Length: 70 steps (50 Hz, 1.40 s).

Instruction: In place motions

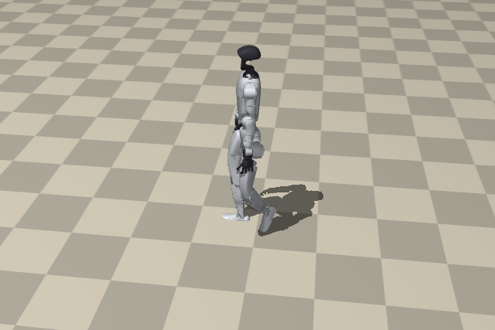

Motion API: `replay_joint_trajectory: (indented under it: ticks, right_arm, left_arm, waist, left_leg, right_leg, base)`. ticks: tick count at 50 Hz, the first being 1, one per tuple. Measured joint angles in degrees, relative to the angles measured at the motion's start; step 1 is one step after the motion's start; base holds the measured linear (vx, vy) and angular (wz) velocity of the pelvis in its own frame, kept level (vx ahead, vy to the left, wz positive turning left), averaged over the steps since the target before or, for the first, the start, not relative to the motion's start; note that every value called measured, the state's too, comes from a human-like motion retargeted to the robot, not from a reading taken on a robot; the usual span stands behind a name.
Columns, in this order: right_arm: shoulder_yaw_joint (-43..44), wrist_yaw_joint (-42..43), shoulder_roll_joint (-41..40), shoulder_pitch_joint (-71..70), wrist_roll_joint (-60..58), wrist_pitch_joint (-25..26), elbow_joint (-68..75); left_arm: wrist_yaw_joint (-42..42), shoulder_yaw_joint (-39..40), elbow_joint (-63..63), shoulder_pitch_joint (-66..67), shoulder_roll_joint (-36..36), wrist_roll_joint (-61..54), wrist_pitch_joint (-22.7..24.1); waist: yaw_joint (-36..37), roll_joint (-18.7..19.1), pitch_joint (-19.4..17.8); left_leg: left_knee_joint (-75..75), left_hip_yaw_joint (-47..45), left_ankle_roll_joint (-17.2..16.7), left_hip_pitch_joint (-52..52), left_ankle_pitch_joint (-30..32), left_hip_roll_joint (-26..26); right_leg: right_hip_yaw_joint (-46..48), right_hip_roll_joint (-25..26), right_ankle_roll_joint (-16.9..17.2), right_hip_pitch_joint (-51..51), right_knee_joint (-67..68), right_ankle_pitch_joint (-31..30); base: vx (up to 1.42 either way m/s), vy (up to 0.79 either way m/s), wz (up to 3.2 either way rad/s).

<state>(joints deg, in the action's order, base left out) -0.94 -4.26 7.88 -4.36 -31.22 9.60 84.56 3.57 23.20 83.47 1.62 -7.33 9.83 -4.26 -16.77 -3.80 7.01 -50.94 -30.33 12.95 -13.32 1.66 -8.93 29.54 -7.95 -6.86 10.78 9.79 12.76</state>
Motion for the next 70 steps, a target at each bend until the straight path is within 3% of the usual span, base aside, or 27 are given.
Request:
replay_joint_trajectory:
  ticks: [5, 10, 15, 19, 22, 28, 38, 52, 70]
  right_arm:
    - [-1.74, -0.34, 0.02, -2.47, 0.49, -0.59, -1.76]
    - [-2.77, -1.12, -0.5, -2.25, 0.17, -0.37, -2.26]
    - [-2.86, -0.65, -0.37, -0.58, 0.71, -0.13, -0.68]
    - [-2.79, -0.26, -0.4, 0.64, -0.88, 1.57, 3.23]
    - [-0.7, 1.38, -1.12, 2.32, 0.45, 2.63, 5.3]
    - [2.86, 0.31, -0.02, 4.58, 6.27, 2.44, 7.95]
    - [0.52, 0.29, -0.35, 4.32, 2.82, 2.43, 6.46]
    - [-0.53, -4.05, -4.05, 2.96, 3.91, 0.08, -0.22]
    - [2.74, -3.6, -1.47, 2.48, 1.74, -0.41, -0.5]
  left_arm:
    - [-0.38, 2.82, 3.24, 1.77, 1.63, -1.63, -0.16]
    - [-1.15, 3.77, 5.56, 4.4, 2.84, -1.08, -0.52]
    - [-1.56, 3.78, 5.61, 5.35, 3.35, -1.14, -0.79]
    - [-0.54, 4.65, 4.47, 6.67, 3.29, -1.41, -0.82]
    - [-0.23, 4.88, 3.63, 6.34, 2.43, -0.27, -1.1]
    - [-0.68, 1.76, 1.26, 3.65, 1.44, 0.49, -0.29]
    - [1.01, 2.29, 0.97, 4.33, 2.69, 0.76, -0.07]
    - [1.91, 2.5, 5.18, 5.23, 2.7, 2.55, -0.71]
    - [1.49, 0.72, 6.96, 3.13, 3.19, 1.56, -0.23]
  waist:
    - [3.14, -2.17, -2.9]
    - [3.61, 0.52, -3.11]
    - [6.23, 4.45, -5.39]
    - [1.73, 6.23, -3.33]
    - [-0.47, 6.07, -1.14]
    - [2.87, 4.25, -2.16]
    - [-0.71, 6.64, 0.83]
    - [-0.74, 6.43, 0.37]
    - [-1.74, 5.89, -2.24]
  left_leg:
    - [3.8, 1.79, -0.46, -1.45, -5.81, 4.62]
    - [22.27, 12.5, -5.8, -1.28, -8.77, 11.2]
    - [41.81, 22.61, -10.64, 4.14, -4.38, 12.72]
    - [47.13, 21.03, -12.34, 7.76, -1.94, 10.45]
    - [49.12, 21.01, -11.79, 8.95, -1.47, 11.31]
    - [49.76, 18.74, -10.67, 11.88, -2.25, 12.36]
    - [50.05, 17.69, -10.19, 10.68, -3.66, 11.57]
    - [49.99, 17.62, -9.71, 10.48, -4.12, 12.1]
    - [51.2, 17.04, -7.3, 10.45, -3.06, 13.56]
  right_leg:
    - [-6.76, -1.43, -0.28, 0.47, 1.34, -1.91]
    - [-12.09, 2.57, -0.47, 0.43, 0.24, -3.4]
    - [-16.9, 9.94, -1.56, -2.56, -1.44, -4.56]
    - [-15.76, 11.85, -1.5, -5.53, -5.65, -6.28]
    - [-15.58, 11.42, -1.16, -5.82, -6.36, -6.58]
    - [-17.8, 11.25, -0.72, -7.52, -5.65, -7.02]
    - [-19.0, 12.22, 0.32, -5.43, -5.1, -6.96]
    - [-19.59, 11.76, 1.21, -4.62, -4.16, -7.12]
    - [-20.21, 10.46, 2.83, -2.64, -0.97, -7.37]
  base:
    - [-0.17, 0.08, -1.72]
    - [-0.06, 0.0, -1.32]
    - [0.07, -0.08, -1.31]
    - [0.31, -0.09, -0.2]
    - [0.21, -0.06, -0.15]
    - [0.11, -0.04, -0.41]
    - [0.08, 0.0, -0.09]
    - [0.0, 0.0, 0.0]
    - [-0.01, 0.0, -0.02]
